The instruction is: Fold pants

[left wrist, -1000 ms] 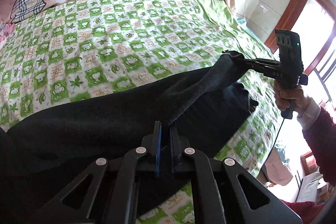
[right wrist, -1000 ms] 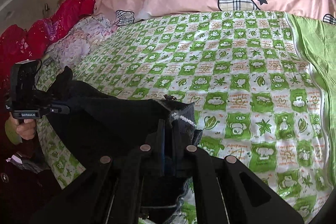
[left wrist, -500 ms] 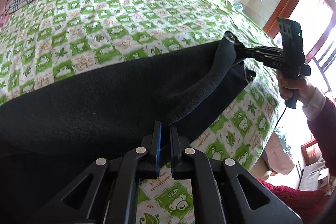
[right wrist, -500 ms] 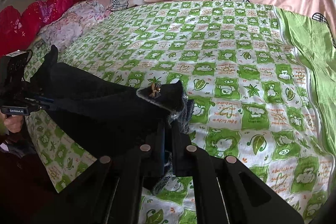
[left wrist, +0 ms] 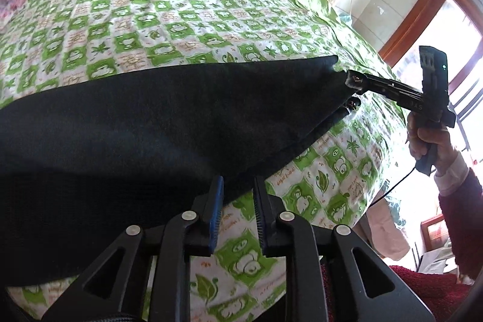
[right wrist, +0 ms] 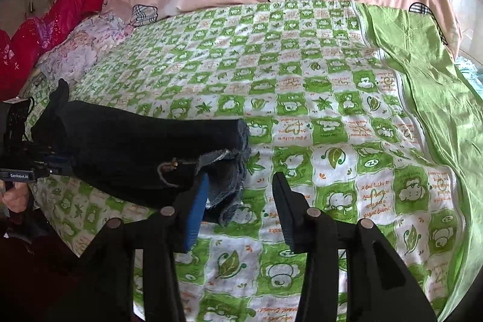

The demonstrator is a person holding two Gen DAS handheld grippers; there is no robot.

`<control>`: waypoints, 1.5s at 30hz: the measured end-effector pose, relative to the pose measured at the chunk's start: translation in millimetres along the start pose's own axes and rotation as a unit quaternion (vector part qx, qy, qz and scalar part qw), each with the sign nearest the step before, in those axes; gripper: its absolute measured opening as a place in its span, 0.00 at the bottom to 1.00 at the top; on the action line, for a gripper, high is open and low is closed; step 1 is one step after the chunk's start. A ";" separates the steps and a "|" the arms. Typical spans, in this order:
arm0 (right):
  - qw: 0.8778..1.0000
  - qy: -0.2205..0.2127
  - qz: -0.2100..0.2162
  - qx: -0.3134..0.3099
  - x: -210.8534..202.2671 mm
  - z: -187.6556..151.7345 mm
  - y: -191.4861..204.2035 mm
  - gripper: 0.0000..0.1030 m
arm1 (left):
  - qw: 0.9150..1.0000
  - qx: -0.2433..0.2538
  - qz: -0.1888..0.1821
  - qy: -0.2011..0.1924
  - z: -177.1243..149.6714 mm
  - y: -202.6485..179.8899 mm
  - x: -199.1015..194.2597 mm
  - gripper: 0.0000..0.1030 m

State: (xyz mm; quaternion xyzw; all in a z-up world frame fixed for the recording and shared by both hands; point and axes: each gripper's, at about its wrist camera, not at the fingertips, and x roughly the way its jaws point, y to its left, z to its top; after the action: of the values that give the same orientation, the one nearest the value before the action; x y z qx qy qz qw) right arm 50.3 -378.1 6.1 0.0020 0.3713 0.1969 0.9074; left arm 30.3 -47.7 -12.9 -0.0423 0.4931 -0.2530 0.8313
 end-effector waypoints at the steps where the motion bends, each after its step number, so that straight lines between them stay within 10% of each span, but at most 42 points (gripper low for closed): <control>1: 1.000 -0.008 -0.002 0.002 -4.4 1.8 4.5 0.44 | 1.000 -0.007 0.001 -0.004 -2.7 3.2 -5.4 0.30; 14: 0.993 -0.065 -0.103 -0.003 -19.9 24.9 26.3 0.44 | 0.984 -0.144 0.082 -0.065 -17.6 96.3 -85.9 0.44; 24: 0.995 -0.049 0.077 -0.050 3.9 37.8 112.4 0.44 | 0.956 -0.228 0.171 -0.073 15.9 156.0 -120.3 0.57; 32: 0.950 0.002 0.251 -0.185 64.2 27.5 269.5 0.44 | 0.929 -0.289 0.227 -0.041 55.6 198.7 -115.2 0.58; 38: 0.929 0.028 0.304 -0.209 106.7 31.7 324.6 0.44 | 0.916 -0.309 0.257 -0.010 66.1 220.2 -101.5 0.58; 45: 0.935 0.043 0.283 -0.208 148.7 47.0 341.2 0.44 | 0.909 -0.306 0.282 0.010 67.8 232.5 -90.8 0.44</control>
State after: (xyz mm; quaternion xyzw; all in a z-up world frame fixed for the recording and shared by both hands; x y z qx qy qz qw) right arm 56.8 -3.4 -8.8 -0.0902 0.3449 0.5181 0.7775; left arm 140.4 184.0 19.8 -0.1515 0.5459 0.1550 0.8093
